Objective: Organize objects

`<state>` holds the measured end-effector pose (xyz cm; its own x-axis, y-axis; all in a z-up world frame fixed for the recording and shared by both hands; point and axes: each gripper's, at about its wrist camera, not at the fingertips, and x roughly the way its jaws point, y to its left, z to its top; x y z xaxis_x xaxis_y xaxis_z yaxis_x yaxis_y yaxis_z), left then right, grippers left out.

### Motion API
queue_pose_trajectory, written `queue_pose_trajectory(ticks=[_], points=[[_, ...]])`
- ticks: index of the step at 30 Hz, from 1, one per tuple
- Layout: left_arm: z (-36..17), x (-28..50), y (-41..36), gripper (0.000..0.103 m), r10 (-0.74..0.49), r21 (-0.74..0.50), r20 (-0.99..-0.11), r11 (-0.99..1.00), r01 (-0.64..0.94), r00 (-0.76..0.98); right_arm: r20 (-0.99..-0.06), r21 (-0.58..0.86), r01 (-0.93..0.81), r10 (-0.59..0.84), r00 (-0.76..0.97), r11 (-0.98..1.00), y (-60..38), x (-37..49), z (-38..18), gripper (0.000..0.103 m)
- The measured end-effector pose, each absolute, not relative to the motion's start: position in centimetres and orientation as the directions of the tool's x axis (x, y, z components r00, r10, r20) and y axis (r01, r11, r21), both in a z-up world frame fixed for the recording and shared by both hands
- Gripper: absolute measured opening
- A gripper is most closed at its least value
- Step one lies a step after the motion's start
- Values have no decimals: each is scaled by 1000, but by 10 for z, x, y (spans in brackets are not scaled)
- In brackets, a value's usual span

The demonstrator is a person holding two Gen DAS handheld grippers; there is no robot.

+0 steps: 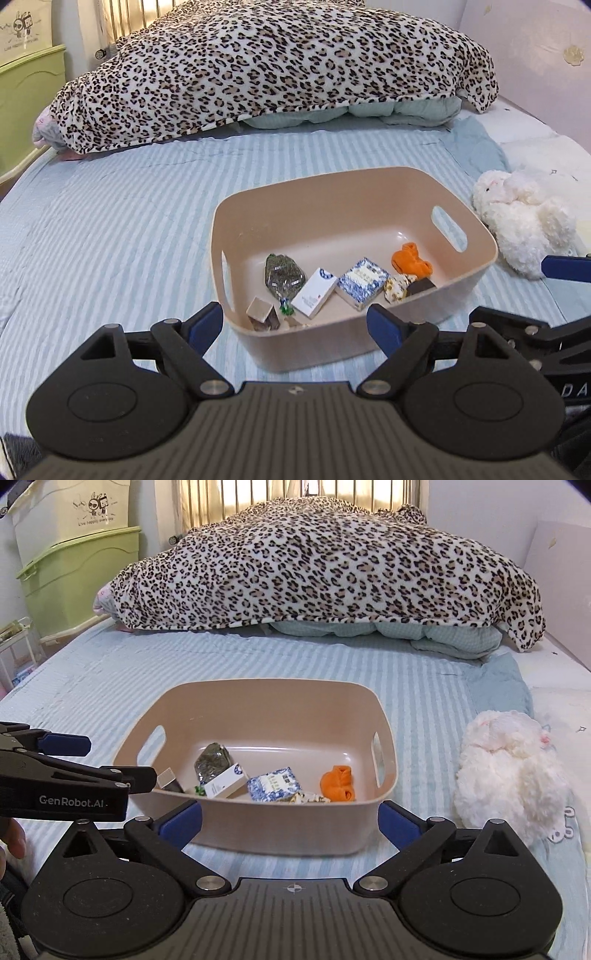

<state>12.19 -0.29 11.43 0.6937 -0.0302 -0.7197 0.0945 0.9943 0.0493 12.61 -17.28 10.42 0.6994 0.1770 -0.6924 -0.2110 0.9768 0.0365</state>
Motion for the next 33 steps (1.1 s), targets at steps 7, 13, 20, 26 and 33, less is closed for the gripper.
queue_pose_trajectory(ticks=[7, 13, 20, 26, 33], points=[[110, 85, 1, 85, -33, 50, -715, 994, 97, 698, -681, 52, -194, 177, 711, 980, -182, 96, 102, 103], [108, 59, -1, 85, -35, 56, -706, 993, 105, 707, -690, 62, -184, 175, 702, 981, -188, 74, 96, 103], [111, 41, -1, 85, -55, 46, -713, 991, 125, 699, -686, 76, -173, 177, 705, 982, -194, 51, 98, 103], [114, 29, 4, 85, -63, 30, -715, 992, 121, 697, -677, 62, -161, 160, 719, 985, -195, 35, 100, 103], [113, 16, 6, 85, -68, 35, -710, 991, 131, 701, -692, 62, -171, 165, 702, 983, -191, 24, 97, 103]])
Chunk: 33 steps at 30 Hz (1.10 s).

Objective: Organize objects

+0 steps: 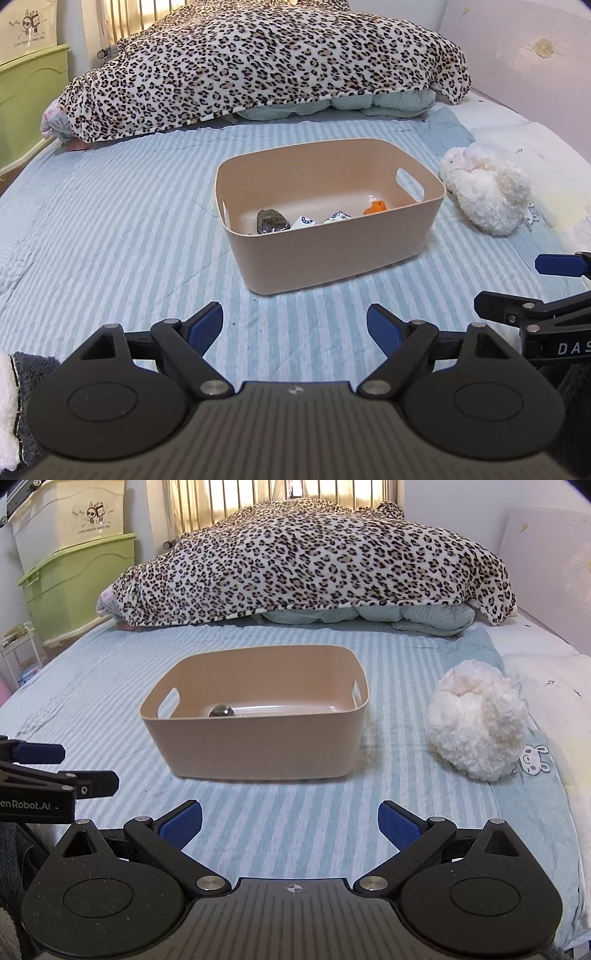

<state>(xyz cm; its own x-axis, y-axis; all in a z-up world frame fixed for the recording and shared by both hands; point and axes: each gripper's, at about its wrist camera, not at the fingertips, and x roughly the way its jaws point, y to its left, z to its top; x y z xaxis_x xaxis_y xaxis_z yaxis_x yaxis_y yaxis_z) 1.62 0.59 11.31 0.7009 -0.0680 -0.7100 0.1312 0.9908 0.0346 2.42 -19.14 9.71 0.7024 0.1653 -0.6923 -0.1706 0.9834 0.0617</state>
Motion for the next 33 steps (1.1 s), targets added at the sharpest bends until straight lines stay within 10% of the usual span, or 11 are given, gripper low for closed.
queue_pose_trajectory(ticks=[33], points=[[95, -8, 18, 85, -86, -6, -743, 992, 123, 664, -708, 72, -183, 180, 683, 980, -186, 3, 97, 103]])
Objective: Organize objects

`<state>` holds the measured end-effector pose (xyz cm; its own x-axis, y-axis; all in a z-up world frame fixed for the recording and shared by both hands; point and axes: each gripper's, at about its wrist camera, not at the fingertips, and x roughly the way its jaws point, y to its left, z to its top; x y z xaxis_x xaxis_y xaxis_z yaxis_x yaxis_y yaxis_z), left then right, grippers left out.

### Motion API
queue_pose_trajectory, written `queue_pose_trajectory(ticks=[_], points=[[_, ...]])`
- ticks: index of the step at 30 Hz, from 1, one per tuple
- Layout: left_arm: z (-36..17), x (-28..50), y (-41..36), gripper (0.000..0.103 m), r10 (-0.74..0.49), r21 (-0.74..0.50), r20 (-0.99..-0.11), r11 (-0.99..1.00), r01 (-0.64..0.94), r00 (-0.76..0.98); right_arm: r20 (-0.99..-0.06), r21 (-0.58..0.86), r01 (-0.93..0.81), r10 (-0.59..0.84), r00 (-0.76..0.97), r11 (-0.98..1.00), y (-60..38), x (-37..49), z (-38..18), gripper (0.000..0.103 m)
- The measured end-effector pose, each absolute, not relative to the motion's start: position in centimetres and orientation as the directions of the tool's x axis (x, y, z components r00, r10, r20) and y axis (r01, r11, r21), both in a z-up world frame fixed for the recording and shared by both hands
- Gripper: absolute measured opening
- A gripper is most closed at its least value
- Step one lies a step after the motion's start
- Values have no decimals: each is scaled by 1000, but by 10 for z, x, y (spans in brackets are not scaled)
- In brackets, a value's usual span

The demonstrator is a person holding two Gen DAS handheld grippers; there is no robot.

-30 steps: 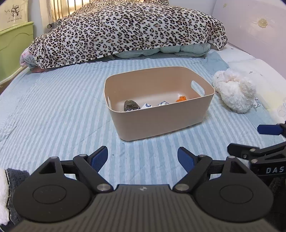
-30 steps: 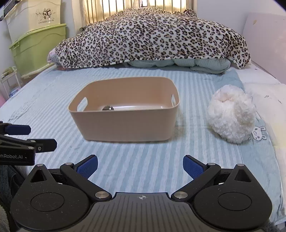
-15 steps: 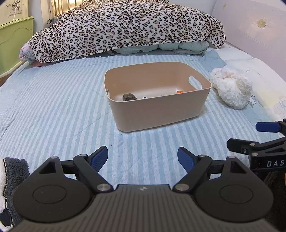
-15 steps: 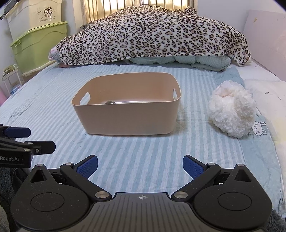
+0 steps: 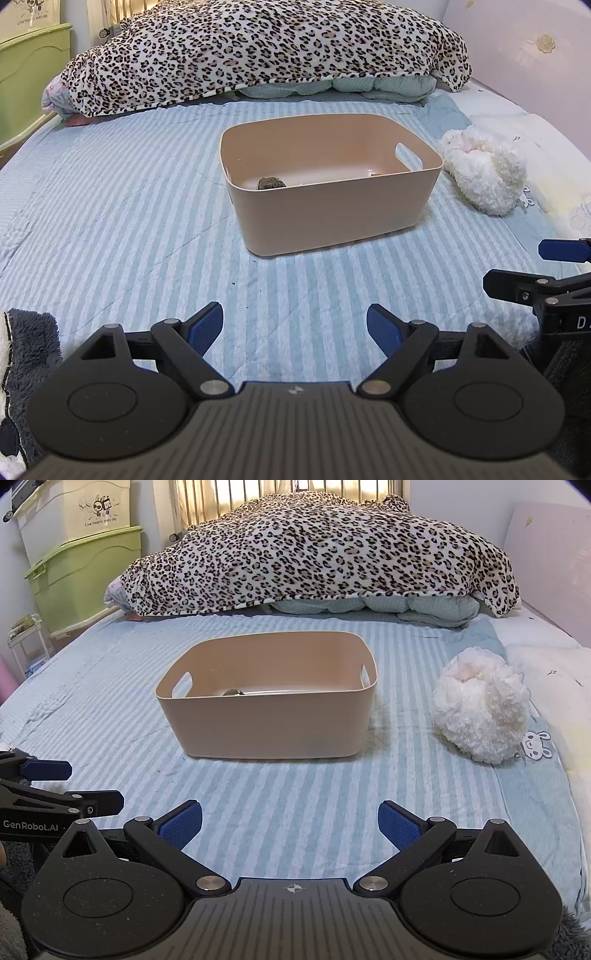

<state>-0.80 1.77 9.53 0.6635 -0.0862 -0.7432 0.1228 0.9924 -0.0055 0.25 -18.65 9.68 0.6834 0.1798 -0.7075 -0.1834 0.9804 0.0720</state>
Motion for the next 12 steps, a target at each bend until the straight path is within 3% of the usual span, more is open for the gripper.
queue_pose_trajectory(ticks=[12], points=[[97, -9, 19, 85, -82, 0, -742, 992, 123, 665, -714, 70, -180, 176, 678, 981, -185, 4, 93, 103]])
